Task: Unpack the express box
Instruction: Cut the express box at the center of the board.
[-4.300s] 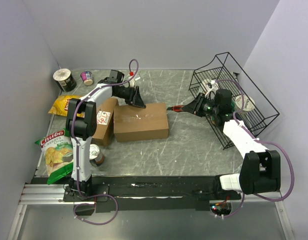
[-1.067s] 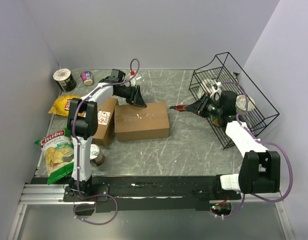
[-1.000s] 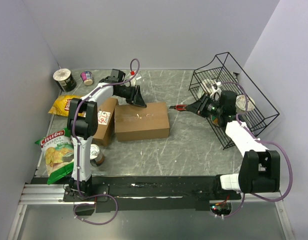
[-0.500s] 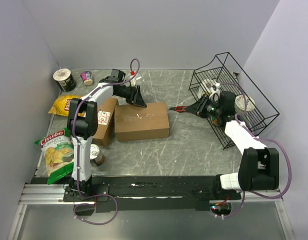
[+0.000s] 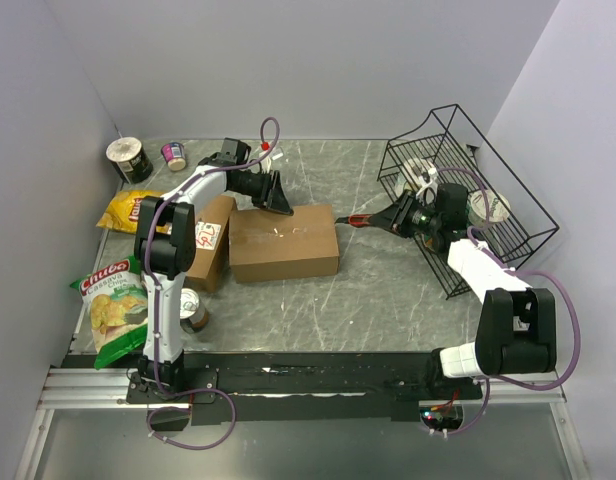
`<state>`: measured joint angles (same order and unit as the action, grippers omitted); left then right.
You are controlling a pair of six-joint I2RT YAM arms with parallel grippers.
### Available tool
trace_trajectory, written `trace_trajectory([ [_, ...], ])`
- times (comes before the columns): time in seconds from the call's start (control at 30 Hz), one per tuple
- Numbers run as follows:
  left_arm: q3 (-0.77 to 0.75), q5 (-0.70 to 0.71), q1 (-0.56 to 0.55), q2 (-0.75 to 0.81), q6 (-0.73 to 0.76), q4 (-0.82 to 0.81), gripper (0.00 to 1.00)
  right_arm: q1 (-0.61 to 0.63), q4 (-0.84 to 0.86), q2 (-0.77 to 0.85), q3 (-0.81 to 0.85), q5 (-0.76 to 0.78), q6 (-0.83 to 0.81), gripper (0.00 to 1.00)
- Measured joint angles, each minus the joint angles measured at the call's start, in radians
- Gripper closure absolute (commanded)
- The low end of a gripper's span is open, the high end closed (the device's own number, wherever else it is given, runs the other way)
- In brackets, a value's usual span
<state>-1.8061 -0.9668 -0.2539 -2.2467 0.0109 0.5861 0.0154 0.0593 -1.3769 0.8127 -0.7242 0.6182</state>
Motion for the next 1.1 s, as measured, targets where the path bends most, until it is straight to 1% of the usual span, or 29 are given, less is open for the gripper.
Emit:
trace_trajectory([
  [0.4, 0.000, 0.000, 0.000, 0.000, 0.000, 0.000, 0.99, 0.000, 0.007, 0.000, 0.000, -0.005, 0.021, 1.00],
  [0.63, -0.004, 0.008, -0.002, 0.000, 0.000, 0.005, 0.99, 0.000, -0.030, 0.000, 0.006, -0.008, 0.043, 1.00],
  [1.1, -0.051, 0.067, -0.015, -0.009, 0.000, 0.067, 0.99, -0.022, -0.054, 0.000, 0.006, -0.063, 0.052, 1.00],
])
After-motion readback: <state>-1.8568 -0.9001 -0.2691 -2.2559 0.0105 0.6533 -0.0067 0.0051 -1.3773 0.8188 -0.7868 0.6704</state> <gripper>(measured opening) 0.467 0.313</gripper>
